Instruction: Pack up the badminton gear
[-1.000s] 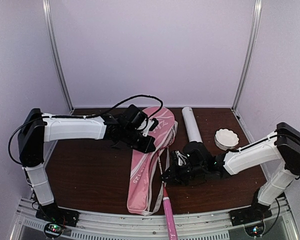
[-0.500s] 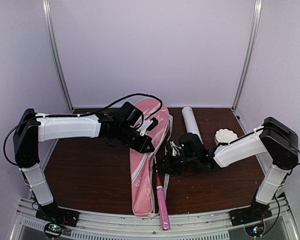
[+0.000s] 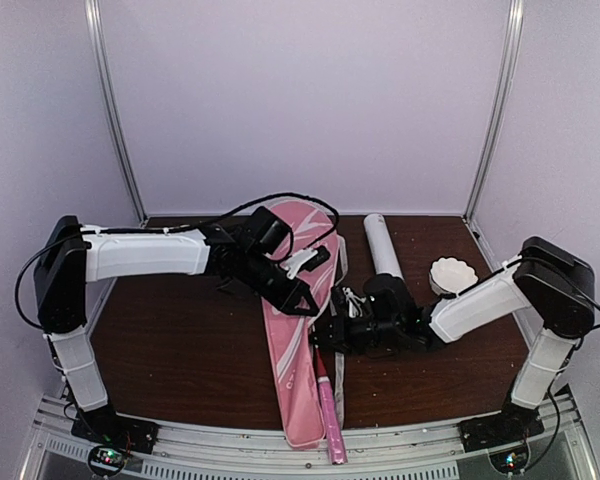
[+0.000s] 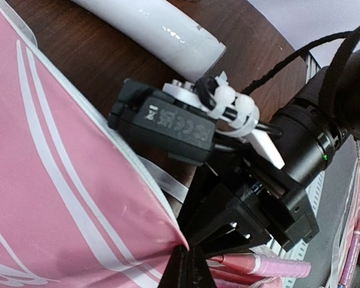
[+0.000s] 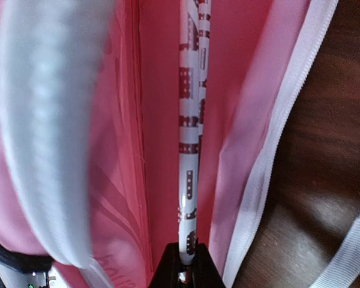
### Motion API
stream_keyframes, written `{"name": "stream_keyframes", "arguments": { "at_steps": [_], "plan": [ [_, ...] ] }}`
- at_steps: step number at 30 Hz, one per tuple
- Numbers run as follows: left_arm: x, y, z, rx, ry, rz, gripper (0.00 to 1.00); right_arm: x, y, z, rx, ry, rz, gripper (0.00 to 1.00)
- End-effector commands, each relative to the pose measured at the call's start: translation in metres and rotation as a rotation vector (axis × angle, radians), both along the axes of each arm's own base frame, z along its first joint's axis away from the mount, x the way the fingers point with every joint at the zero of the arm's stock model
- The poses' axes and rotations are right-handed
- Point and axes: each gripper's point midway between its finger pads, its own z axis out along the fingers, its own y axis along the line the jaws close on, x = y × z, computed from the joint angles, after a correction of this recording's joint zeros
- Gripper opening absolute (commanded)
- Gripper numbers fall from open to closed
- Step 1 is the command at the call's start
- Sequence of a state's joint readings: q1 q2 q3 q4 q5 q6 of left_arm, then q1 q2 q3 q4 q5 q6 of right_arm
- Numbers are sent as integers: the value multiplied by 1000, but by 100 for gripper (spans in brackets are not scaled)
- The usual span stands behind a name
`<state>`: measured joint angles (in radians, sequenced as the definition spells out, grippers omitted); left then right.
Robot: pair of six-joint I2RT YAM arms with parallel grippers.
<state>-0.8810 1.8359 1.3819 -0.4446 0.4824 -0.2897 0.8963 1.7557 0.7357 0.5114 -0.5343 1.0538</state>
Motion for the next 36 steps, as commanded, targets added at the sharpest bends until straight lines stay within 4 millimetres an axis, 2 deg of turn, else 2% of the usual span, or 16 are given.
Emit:
{"name": "stream_keyframes", "arguments": {
  "at_steps": [1,4,6,9,13,16,17,20,22,26,28,31,36],
  "plan": [
    [-5,-21,8,-38,-26,-119,0,-14,-4,25,82,-104,35,0],
    [-9,-27,4,-20,-36,-175,0,-32,-5,17,51,-123,80,0],
    [-10,-28,2,-9,-34,-208,0,-34,-6,12,39,-135,87,0],
    [-15,-28,-3,3,-22,-250,0,-21,-5,14,52,-152,59,0],
    [-20,-26,-12,23,-8,-295,0,9,2,27,95,-175,6,0],
    [-14,-20,-16,65,-35,-274,0,25,0,24,88,-163,-29,0],
    [-9,-17,-16,82,-50,-254,0,28,-3,21,80,-156,-42,0],
    [7,-6,-7,81,-69,-166,21,32,-10,6,47,-128,-72,0],
    [25,6,11,43,-100,-77,32,31,-13,-4,34,-112,-83,0],
    [77,60,17,-9,-89,214,43,33,-16,-10,57,-99,-118,0],
    [94,84,11,-15,-77,338,47,35,-16,-11,67,-99,-131,0],
    [109,107,-13,38,-39,454,50,37,-18,-9,89,-102,-158,0],
    [124,105,-41,29,16,494,53,37,-18,-8,125,-92,-174,0]
  ]
}}
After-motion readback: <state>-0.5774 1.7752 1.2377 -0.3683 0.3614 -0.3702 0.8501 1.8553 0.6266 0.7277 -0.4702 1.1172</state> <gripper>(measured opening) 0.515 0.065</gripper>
